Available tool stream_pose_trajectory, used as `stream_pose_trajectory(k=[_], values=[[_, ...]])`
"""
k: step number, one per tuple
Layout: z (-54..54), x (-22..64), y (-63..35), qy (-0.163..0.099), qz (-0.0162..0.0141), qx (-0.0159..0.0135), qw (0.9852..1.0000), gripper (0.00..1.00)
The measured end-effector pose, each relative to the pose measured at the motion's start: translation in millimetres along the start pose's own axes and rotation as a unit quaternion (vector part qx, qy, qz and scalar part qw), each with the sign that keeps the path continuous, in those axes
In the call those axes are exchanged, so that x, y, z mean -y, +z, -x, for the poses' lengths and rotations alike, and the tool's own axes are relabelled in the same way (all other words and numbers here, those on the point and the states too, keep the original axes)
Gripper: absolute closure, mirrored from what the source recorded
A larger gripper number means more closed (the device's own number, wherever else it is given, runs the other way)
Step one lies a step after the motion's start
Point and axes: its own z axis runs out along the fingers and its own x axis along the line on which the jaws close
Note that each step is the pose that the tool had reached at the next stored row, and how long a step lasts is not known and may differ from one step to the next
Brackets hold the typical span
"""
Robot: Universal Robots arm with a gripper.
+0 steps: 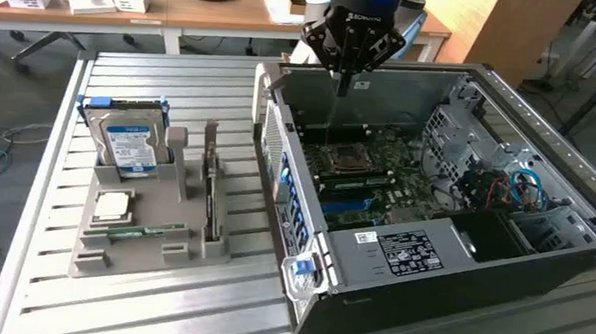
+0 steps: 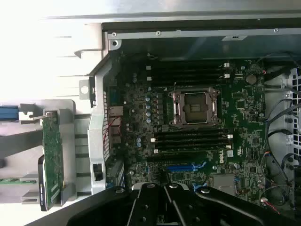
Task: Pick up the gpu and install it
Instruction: 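Reach for the gpu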
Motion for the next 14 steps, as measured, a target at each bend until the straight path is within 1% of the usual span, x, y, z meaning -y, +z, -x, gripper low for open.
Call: stream_pose_trajectory(k=[10,14], values=[[-0.1,0.0,0.0,0.000,0.0000,0.0000,1.0000,0.89],[-2.5,0.2,0.0,0.000,0.0001,0.0001,1.0000,0.89]])
